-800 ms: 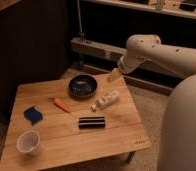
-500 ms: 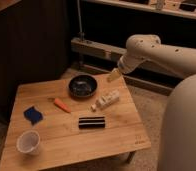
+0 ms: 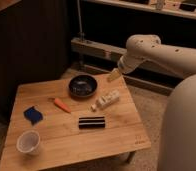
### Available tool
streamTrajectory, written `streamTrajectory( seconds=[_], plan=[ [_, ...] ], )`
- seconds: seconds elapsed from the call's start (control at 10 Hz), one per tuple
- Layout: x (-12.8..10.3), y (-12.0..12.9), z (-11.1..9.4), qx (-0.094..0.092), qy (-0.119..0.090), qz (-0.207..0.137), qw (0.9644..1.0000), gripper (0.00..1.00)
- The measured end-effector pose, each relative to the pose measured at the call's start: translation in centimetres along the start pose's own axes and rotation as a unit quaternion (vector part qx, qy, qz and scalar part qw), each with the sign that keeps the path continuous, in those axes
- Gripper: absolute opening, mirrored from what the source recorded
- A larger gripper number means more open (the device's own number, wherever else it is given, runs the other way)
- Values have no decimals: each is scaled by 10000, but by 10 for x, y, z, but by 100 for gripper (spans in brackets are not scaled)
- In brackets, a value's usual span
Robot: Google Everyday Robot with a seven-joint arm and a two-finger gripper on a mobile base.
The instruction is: Place the bottle in the ceramic bowl
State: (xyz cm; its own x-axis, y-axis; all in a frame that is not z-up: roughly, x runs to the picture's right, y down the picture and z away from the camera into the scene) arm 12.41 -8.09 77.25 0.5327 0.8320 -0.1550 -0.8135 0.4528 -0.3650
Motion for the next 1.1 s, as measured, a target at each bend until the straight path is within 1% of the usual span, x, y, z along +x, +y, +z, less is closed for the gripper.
streamTrajectory(
  seconds=[0.9,1.0,1.1],
  plan=[
    [0,0,0,0,0,1,10000,80],
    [0,1,0,-15,-31,-65,10000,80],
    [-1,3,0,-57,-109,-218,9997,80]
  ],
)
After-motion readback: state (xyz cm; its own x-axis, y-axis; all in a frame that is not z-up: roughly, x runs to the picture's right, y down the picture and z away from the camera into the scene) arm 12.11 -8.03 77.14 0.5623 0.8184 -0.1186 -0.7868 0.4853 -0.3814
